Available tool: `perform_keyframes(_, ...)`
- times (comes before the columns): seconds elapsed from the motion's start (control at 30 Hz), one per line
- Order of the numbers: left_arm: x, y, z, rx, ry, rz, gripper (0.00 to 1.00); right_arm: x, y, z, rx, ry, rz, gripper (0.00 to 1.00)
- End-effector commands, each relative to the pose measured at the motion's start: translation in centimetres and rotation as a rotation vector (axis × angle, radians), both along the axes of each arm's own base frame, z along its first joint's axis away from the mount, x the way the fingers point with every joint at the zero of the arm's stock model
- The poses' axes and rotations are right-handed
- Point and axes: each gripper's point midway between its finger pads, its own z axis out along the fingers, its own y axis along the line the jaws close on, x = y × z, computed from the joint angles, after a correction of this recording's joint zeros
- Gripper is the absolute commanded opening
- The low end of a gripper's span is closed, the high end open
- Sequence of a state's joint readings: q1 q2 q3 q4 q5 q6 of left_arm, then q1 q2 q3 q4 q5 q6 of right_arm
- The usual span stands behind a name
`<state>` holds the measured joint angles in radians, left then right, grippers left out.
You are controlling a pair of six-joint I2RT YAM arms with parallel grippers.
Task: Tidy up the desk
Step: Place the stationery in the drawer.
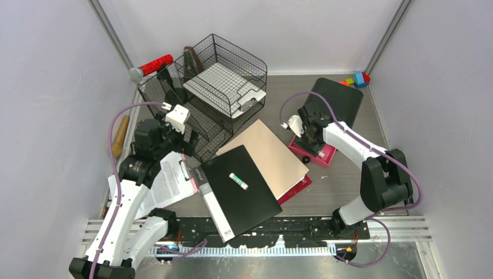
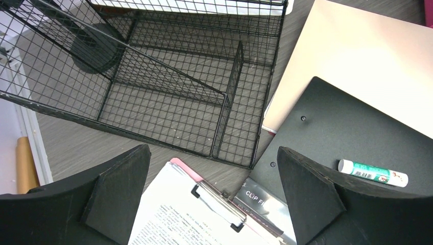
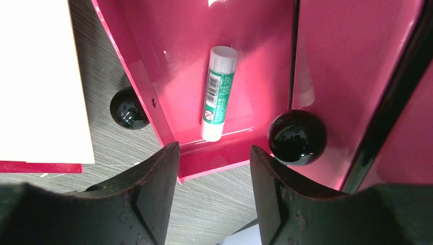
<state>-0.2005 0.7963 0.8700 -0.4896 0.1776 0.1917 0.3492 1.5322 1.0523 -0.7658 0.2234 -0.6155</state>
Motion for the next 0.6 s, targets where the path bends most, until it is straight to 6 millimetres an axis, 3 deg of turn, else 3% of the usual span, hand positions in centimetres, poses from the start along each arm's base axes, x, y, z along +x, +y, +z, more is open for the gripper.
perform_keyframes(0.0, 0.3, -0.2, 0.6, -0.002, -0.029, -0.017, 0.99, 1.6, 1.2, 3.2, 0.075, -0.094, -0.013, 0.61)
perform_keyframes(0.13, 0.3, -0.2, 0.5, -0.001, -0.026, -0.016, 0.99, 0.8, 4.1, 5.4, 0.23, -0.081, 0.002, 0.65)
perform_keyframes(0.3, 0.3, 0.0, 0.5, 0.003, -0.028, -0.006, 0.99, -0.8, 10.0, 7.5, 0.439, -0.053, 0.075, 0.68)
perform_keyframes(0.47, 0.5, 0.6, 0.5, 0.011, -0.033, 0.022, 0.99, -2.4, 16.6, 8.1, 0.52, -0.044, 0.183, 0.69)
perform_keyframes(0.57, 0.8, 1.2, 0.7, 0.012, -0.04, 0.051, 0.99, -3.8, 20.1, 7.3, 0.541, 0.018, 0.246, 0.7)
